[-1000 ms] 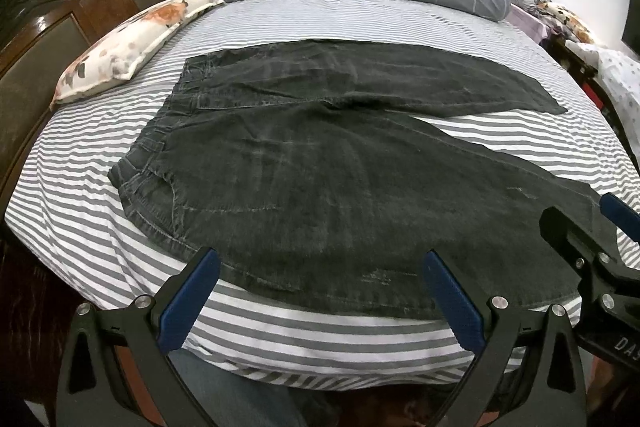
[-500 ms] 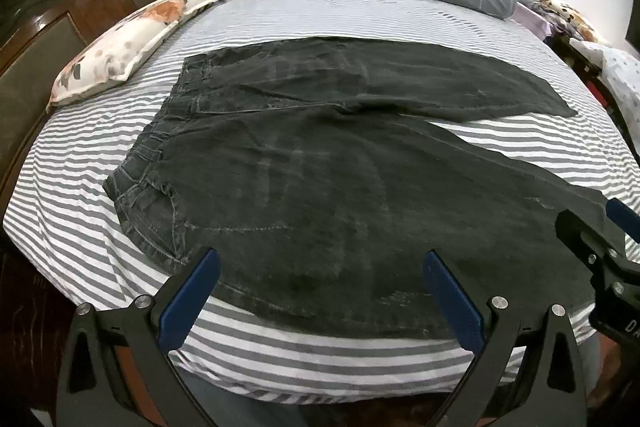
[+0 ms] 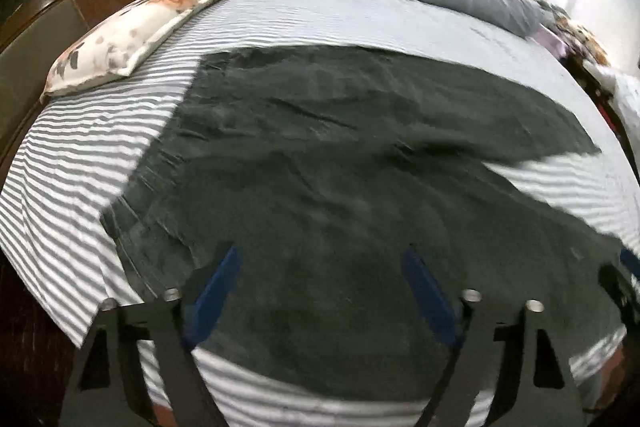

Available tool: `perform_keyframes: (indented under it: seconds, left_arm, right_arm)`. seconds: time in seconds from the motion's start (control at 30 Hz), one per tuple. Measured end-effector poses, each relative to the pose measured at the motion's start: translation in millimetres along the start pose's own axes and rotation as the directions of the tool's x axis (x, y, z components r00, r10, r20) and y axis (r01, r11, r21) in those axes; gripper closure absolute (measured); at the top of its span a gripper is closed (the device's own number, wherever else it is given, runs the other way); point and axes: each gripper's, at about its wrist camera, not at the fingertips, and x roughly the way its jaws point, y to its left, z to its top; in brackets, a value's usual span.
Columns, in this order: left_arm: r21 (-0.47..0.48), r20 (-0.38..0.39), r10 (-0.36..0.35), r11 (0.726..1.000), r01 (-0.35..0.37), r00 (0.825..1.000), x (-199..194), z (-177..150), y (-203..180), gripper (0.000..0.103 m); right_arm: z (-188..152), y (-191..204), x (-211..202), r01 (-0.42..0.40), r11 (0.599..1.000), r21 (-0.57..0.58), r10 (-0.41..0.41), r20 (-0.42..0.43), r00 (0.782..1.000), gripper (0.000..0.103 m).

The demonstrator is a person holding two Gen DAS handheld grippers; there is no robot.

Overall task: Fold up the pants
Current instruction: 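Lower the left tool onto the jeans waistband and close it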

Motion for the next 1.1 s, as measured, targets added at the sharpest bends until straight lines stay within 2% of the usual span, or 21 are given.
perform_keyframes:
  seconds: [0.03,0.13,0.33,0.47,0.63,0.83,0.97,1.1]
  left_arm:
    - [-0.018,0.001,-0.002,1.000,0.002,1.000,4.2,9.1,12.1,0.039]
    - [-0.101,0.003,-0.022,0.995,0.022,1.000,16.3,39.4,53.8,0.051]
    - [-0.221,0.055,-0.084,0.971,0.095,0.995,41.5,98.7,125.5,0.052]
    - [-0.288,0.056,-0.200,0.935,0.207,0.978,72.2,126.1,160.1,0.052]
    - [-0.337,0.038,-0.258,0.906,0.255,0.965,111.5,140.4,180.1,0.052]
    - [-0.432,0.046,-0.342,0.840,0.328,0.938,146.5,156.2,204.7,0.052]
    - [-0.431,0.020,-0.353,0.841,0.327,0.935,166.2,167.3,205.8,0.052]
    - [-0.442,0.024,-0.370,0.830,0.341,0.929,181.8,177.6,207.1,0.052]
  right_arm:
    - [1.1,-0.2,3.8,-0.003,1.000,0.000,0.003,-0.003,1.000,0.001]
    - [3.9,-1.1,21.6,0.005,1.000,-0.004,-0.005,-0.021,1.000,0.001]
    - [8.7,-1.7,60.6,-0.028,1.000,0.012,0.028,-0.023,0.999,0.001]
    - [15.9,-0.6,82.9,-0.050,0.998,0.035,0.049,0.016,0.999,0.001]
    - [22.2,4.2,108.3,0.009,0.999,0.041,-0.010,0.022,1.000,0.001]
    - [15.3,9.0,133.2,0.058,0.998,0.011,-0.058,-0.007,0.998,0.001]
    - [15.4,14.0,139.3,0.068,0.998,-0.019,-0.068,-0.018,0.998,0.000]
    - [13.9,11.1,139.9,0.063,0.998,-0.015,-0.063,-0.020,0.998,0.000]
